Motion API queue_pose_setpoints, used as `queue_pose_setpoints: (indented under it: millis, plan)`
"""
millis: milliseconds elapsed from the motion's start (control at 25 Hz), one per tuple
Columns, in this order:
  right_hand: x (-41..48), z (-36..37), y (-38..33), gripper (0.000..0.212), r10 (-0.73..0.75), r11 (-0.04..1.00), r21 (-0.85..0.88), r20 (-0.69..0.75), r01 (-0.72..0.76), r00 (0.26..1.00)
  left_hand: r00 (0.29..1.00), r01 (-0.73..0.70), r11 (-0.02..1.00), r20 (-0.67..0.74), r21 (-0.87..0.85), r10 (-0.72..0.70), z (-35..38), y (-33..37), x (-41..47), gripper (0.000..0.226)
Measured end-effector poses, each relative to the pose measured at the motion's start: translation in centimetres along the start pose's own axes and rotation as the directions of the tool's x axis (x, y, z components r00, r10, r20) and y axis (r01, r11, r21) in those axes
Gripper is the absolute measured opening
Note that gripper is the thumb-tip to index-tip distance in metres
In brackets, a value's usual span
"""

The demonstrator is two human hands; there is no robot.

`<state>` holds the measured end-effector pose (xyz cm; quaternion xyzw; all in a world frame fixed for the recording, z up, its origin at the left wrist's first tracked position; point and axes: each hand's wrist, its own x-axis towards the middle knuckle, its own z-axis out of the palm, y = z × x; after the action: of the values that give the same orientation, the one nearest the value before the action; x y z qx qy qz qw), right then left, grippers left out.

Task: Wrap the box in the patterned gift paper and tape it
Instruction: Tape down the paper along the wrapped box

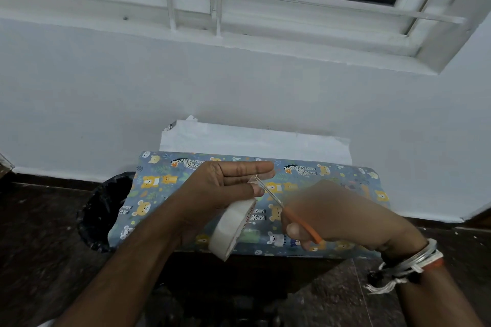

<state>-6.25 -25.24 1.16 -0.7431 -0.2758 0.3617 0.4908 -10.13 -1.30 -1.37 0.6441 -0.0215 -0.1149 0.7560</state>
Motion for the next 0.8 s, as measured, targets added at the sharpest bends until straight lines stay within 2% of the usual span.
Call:
queue_pose_setpoints:
  millis: [280,800]
  plan:
    - [-0.10,-0.33,0.18,0.005,-0.006,1.000,-0.006,0.016,0.006,1.000,0.998,0.005,1.000,0.056,0.016,-0.006,-0.27,-0.36,0.17,0.042]
    - [-0.06,-0.08,-0.02,0.006,-0.009,0.994,-0.106,0.014,0.011,1.000,0.996,0.001,0.998,0.089,0.062,-0.007,-0.52,-0.01,-0.09,0.044]
